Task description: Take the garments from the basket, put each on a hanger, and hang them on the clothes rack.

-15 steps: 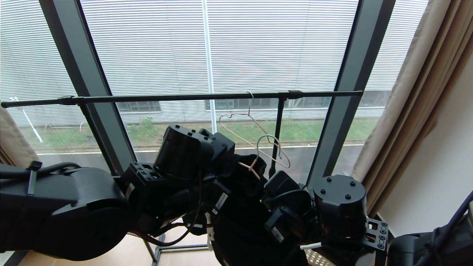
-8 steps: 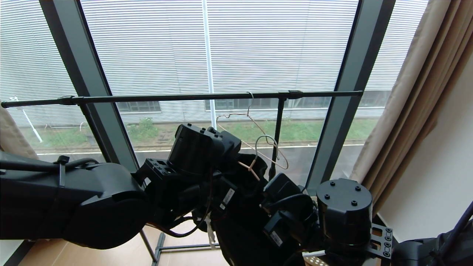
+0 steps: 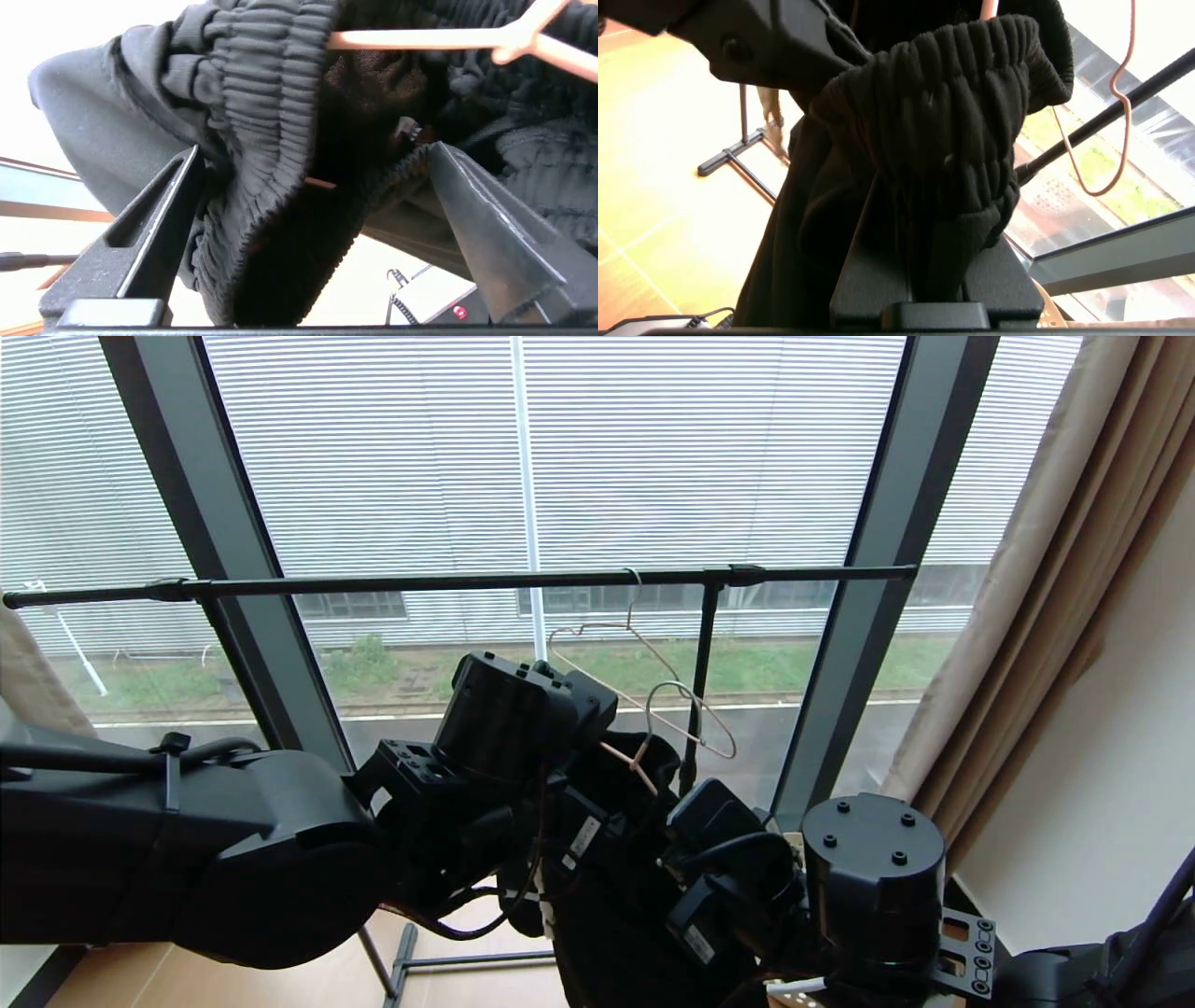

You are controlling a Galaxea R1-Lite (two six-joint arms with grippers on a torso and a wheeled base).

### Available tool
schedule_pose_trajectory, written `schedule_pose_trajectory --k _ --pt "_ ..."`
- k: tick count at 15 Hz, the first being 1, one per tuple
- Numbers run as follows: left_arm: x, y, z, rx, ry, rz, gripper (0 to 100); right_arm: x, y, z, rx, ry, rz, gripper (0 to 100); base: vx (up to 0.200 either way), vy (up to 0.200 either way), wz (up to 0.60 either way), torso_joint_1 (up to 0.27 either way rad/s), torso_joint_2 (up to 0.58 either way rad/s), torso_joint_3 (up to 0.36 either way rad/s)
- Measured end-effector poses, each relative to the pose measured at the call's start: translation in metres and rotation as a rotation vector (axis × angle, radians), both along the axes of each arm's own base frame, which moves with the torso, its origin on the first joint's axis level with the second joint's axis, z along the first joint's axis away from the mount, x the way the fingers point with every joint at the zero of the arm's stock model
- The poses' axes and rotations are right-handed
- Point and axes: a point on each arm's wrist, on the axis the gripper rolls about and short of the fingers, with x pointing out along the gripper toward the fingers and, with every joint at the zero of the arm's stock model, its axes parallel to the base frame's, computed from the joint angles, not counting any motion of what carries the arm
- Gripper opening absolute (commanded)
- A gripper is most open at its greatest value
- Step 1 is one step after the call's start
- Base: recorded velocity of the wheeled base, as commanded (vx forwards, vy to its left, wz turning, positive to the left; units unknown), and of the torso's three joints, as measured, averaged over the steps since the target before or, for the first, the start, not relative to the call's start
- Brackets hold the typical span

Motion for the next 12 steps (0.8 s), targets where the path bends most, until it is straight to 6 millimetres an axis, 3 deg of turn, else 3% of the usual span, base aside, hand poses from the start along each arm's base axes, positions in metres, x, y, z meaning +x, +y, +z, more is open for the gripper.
schedule_pose_trajectory --k 4,12 --pt "-0.005 0.006 0.008 -0.033 -0.007 0.014 100 0.0 0.0 -0.001 0.008 0.017 0.048 0 0.0 0.0 0.0 0.0 0.0 0.0" --pt "-0.018 0.035 0.028 -0.076 -0.043 0.051 100 0.006 -0.009 -0.005 0.014 0.048 0.085 0 0.0 0.0 0.0 0.0 0.0 0.0"
